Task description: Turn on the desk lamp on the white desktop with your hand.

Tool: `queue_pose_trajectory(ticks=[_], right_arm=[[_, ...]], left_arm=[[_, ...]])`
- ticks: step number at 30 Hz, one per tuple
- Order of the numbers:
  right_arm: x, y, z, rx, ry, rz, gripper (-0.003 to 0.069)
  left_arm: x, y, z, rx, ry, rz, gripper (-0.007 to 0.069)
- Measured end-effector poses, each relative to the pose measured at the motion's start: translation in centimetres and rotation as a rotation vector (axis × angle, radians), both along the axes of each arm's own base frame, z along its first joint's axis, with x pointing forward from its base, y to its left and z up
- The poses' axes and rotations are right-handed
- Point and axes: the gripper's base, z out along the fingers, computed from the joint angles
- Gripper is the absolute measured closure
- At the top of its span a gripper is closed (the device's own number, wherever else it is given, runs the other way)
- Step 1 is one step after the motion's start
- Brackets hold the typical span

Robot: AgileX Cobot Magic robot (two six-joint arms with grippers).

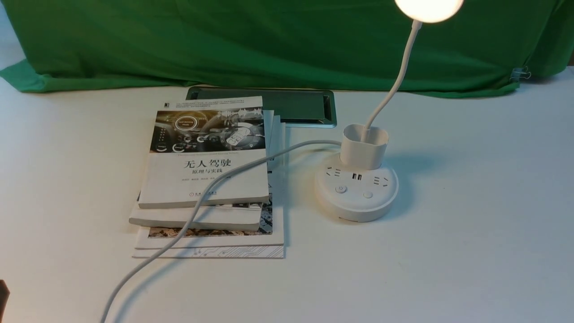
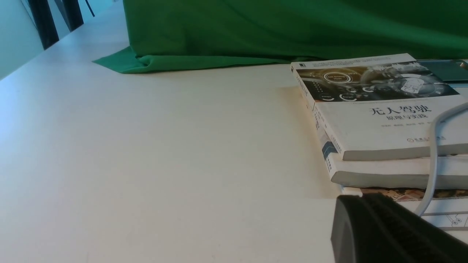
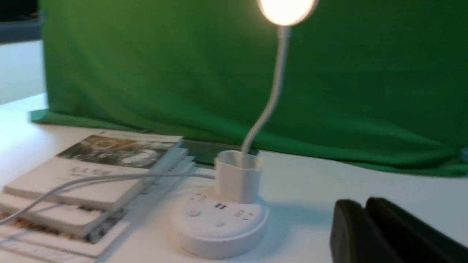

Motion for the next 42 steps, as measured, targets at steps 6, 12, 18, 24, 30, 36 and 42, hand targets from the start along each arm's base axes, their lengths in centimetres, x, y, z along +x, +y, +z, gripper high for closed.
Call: queue_pose_trajectory(ticks=[6,12,18,24,30,36,42], right_arm=[[-0.1,-1.8,-1.2,0.022,0.009,-0.289,0.0536],[-0.2,-2.3,-2.3,0.015,0.115,-0.383,0.0529],[-0.3,-2.1,-3.1,0.030,0.204,-0.352,0.0514],[-0.3,-1.9,-3.2,0.030,0.218,-0.312,0.0508],[-0.3,-1.8,-3.3,0.027,0.222,-0.300,0.0493],[-0.3,-1.8,-3.3,0.027,0.222,-0.300,0.0476],[-0.3,-1.8,-3.3,0.027,0.222,-0.300,0.0466]], left_arm=[[0.0,0.0,0.0,0.000,0.000,0.000,0.0603],[0.0,0.0,0.0,0.000,0.000,0.000,0.0603],[0.0,0.0,0.0,0.000,0.000,0.000,0.0603],[0.0,0.0,0.0,0.000,0.000,0.000,0.0603],[0.0,0.0,0.0,0.000,0.000,0.000,0.0603],[0.0,0.0,0.0,0.000,0.000,0.000,0.0603],[0.0,0.0,0.0,0.000,0.000,0.000,0.0603]])
